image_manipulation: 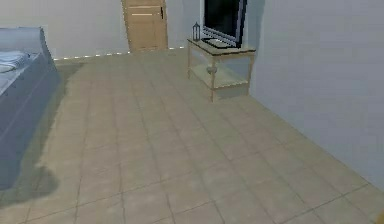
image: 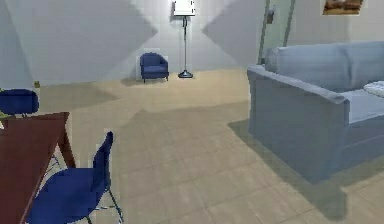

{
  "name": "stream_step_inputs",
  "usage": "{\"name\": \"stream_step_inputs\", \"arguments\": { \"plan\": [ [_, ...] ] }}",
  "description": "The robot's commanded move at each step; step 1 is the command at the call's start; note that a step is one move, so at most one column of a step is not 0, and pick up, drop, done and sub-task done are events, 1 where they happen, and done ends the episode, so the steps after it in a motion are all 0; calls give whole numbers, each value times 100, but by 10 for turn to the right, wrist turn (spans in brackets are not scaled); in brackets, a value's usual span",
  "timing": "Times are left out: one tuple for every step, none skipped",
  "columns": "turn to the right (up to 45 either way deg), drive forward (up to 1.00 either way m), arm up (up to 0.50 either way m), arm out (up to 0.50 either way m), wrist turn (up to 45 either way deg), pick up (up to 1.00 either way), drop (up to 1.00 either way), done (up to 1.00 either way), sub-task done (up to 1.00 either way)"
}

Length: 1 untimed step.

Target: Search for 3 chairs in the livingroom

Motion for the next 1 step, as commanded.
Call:
{"name": "stream_step_inputs", "arguments": {
  "plan": [
    [-360, 0, 0, 0, 0, 0, 0, 0, 0]
  ]
}}
